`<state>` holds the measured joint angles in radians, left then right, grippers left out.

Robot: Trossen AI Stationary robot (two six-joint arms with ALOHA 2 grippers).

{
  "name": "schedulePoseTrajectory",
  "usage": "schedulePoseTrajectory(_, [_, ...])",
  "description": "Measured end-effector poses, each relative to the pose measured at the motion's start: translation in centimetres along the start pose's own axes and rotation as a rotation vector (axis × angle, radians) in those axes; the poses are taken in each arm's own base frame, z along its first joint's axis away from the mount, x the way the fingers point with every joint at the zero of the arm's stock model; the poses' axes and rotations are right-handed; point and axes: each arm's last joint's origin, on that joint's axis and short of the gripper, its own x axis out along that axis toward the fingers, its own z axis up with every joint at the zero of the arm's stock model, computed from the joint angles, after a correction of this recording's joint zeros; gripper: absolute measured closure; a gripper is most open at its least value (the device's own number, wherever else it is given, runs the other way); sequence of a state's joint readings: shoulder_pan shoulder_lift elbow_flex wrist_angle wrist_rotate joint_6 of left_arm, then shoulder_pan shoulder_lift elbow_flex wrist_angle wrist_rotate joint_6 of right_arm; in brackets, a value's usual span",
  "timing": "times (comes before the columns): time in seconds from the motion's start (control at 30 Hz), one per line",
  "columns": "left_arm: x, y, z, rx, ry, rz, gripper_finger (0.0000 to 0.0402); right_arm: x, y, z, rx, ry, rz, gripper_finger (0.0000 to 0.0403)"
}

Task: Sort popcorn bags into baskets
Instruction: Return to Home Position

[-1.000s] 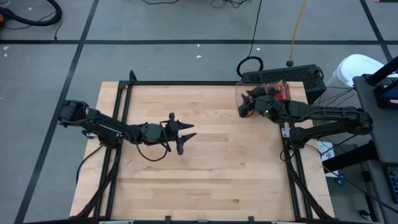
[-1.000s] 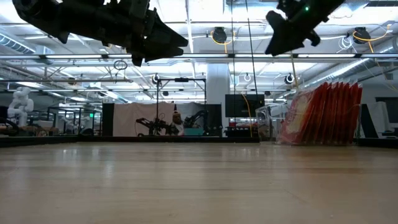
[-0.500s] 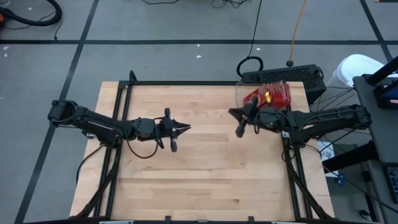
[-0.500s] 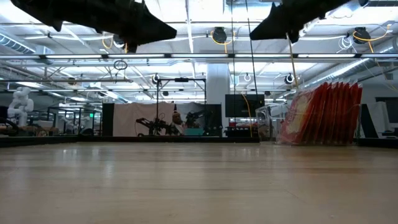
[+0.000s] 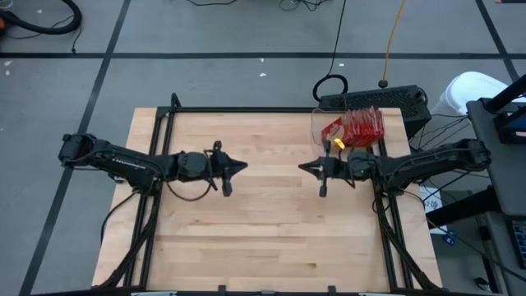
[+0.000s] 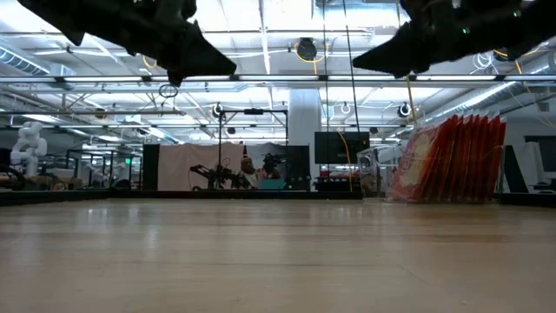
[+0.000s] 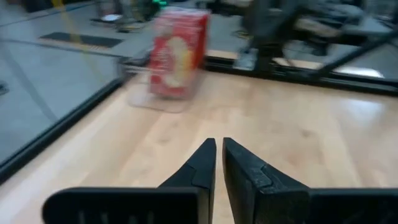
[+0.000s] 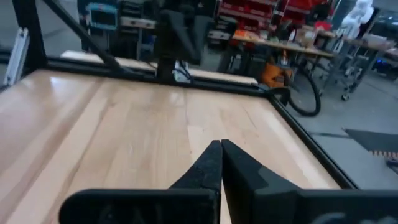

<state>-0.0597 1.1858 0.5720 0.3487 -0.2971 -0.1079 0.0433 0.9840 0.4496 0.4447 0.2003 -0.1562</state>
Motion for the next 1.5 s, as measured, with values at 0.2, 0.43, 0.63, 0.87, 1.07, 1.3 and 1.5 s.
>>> schedulePoseTrajectory(0.2, [-0.2, -0.8, -0.2, 0.071, 0.003, -0.076, 0.0396, -1.0, 0.5, -3.3, 0.042, -0.045, 0.064, 0.0402])
schedulePoseTrajectory(0.43, [-1.8, -1.2, -4.5, 0.005, -0.097, -0.096, 0.0397, -2.3, 1.0, -5.5, 0.075, -0.103, 0.177, 0.0403])
schedulePoseTrajectory(0.63, [-3.3, -0.7, -7.7, -0.018, -0.109, -0.107, 0.0397, -3.3, 1.1, -6.4, 0.069, -0.121, 0.267, 0.0403])
schedulePoseTrajectory(0.87, [-3.9, -0.9, -8.8, 0.010, -0.088, -0.132, 0.0397, -4.6, 0.9, -6.6, 0.097, -0.197, 0.260, 0.0403])
schedulePoseTrajectory(1.07, [-4.6, -0.8, -9.4, 0.067, -0.140, -0.179, 0.0396, -5.2, 0.7, -6.2, 0.098, -0.227, 0.256, 0.0403])
schedulePoseTrajectory(1.3, [-6.1, 0.5, -10.8, 0.046, -0.208, -0.170, 0.0396, -5.6, 0.6, -6.2, 0.065, -0.217, 0.255, 0.0403])
schedulePoseTrajectory(1.5, [-6.1, 0.7, -10.9, 0.093, -0.202, -0.159, 0.0399, -6.1, 0.8, -6.5, 0.034, -0.194, 0.324, 0.0403])
